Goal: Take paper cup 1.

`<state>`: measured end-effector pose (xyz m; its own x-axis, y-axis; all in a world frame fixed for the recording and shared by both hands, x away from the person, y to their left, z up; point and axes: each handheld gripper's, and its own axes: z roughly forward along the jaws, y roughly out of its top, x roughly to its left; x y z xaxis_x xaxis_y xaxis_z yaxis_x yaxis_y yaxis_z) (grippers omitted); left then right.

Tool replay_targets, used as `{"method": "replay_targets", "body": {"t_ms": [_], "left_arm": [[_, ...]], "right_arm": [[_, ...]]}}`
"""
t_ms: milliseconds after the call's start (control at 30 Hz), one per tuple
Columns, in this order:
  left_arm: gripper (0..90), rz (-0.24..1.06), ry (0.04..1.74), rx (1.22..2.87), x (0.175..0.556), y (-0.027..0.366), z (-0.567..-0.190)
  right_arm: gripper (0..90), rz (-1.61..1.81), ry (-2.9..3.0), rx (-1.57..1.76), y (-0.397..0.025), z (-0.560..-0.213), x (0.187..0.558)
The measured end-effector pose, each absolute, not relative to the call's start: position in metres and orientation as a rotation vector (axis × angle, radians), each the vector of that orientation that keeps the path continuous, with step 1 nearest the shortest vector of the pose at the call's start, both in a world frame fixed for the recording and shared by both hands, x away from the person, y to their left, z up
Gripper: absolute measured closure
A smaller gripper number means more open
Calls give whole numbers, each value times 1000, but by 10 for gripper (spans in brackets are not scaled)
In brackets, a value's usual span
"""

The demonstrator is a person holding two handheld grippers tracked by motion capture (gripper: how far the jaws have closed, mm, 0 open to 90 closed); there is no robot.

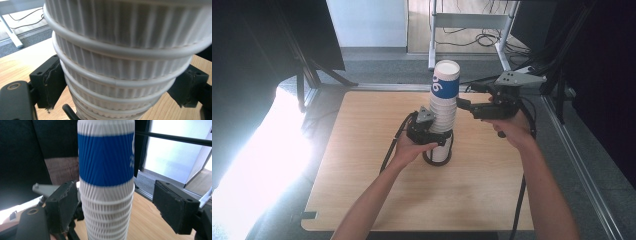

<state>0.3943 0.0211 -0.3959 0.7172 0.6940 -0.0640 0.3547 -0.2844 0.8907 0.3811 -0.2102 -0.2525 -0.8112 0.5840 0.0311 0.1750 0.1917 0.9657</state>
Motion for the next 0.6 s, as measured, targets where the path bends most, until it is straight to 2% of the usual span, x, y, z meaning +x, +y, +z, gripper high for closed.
{"method": "replay_targets", "body": {"t_ms": [600], "left_arm": [[129, 428, 812, 1903, 393, 21, -395]], "right_arm": [[169, 1692, 2153, 686, -174, -237, 406]]}}
